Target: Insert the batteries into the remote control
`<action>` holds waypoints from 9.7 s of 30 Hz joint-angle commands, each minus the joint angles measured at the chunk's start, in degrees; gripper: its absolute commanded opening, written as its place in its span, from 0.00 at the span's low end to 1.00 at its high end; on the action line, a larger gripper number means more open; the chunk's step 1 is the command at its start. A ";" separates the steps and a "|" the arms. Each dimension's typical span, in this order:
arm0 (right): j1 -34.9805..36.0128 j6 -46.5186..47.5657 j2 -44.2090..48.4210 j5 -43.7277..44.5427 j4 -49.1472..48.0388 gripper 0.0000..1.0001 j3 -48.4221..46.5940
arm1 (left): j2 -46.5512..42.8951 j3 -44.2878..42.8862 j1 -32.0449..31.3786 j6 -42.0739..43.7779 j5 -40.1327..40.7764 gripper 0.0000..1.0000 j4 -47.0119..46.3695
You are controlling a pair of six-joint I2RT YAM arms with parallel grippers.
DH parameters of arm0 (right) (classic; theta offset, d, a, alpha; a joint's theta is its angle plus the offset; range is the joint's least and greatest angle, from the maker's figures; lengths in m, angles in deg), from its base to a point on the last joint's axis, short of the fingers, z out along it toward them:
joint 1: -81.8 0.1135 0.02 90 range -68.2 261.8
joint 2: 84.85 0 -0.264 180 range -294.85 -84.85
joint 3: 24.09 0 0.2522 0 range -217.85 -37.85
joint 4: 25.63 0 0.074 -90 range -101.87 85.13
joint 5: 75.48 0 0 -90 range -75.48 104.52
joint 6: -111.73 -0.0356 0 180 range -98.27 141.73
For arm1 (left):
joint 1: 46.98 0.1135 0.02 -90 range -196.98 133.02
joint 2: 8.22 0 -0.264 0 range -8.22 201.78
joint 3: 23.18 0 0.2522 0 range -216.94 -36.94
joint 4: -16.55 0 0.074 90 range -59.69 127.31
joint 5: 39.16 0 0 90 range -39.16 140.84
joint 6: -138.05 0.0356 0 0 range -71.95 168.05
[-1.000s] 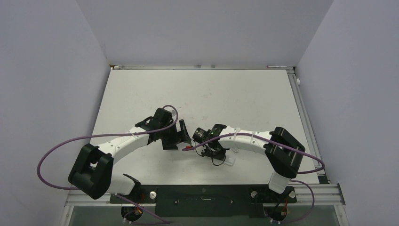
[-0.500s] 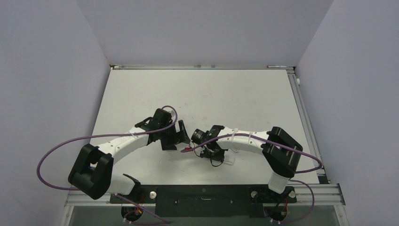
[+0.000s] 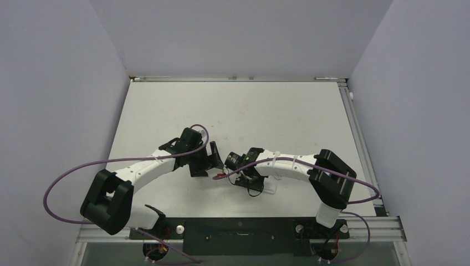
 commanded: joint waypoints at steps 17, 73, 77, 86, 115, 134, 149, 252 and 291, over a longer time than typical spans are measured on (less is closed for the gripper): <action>-0.31 -7.97 12.75 4.81 -5.45 0.32 -3.42 | 0.43 -1.41 -0.60 0.40 -3.11 0.86 -3.15; -6.30 -28.98 19.01 4.20 -20.72 0.31 14.61 | 0.41 2.82 -7.99 -4.54 0.60 0.86 -4.24; -6.20 -28.55 17.96 4.08 -19.96 0.34 14.10 | 0.28 2.96 -7.86 -4.45 0.50 0.86 -4.24; -5.24 -28.19 14.27 5.32 -18.30 0.36 12.61 | -0.52 3.33 -7.31 -4.28 0.27 0.86 -4.06; -4.24 -30.35 14.01 8.33 -16.43 0.40 8.74 | 0.24 3.45 -6.50 -3.53 -0.77 0.86 -5.27; -5.12 -51.10 26.96 6.84 -15.69 0.36 13.45 | 11.50 -4.49 -10.12 -2.78 -3.00 0.80 -9.18; -5.12 -61.73 31.68 6.88 -21.53 0.35 22.89 | 17.12 -6.78 -13.23 -3.53 -6.17 0.59 -13.03; -14.87 -44.29 22.47 11.09 -16.42 0.20 12.46 | 8.81 -5.43 -19.09 -5.12 -2.73 0.58 -5.99; 6.32 -64.13 20.00 7.12 -24.70 0.09 23.87 | 29.66 -23.79 -15.27 0.46 -0.83 0.12 -6.98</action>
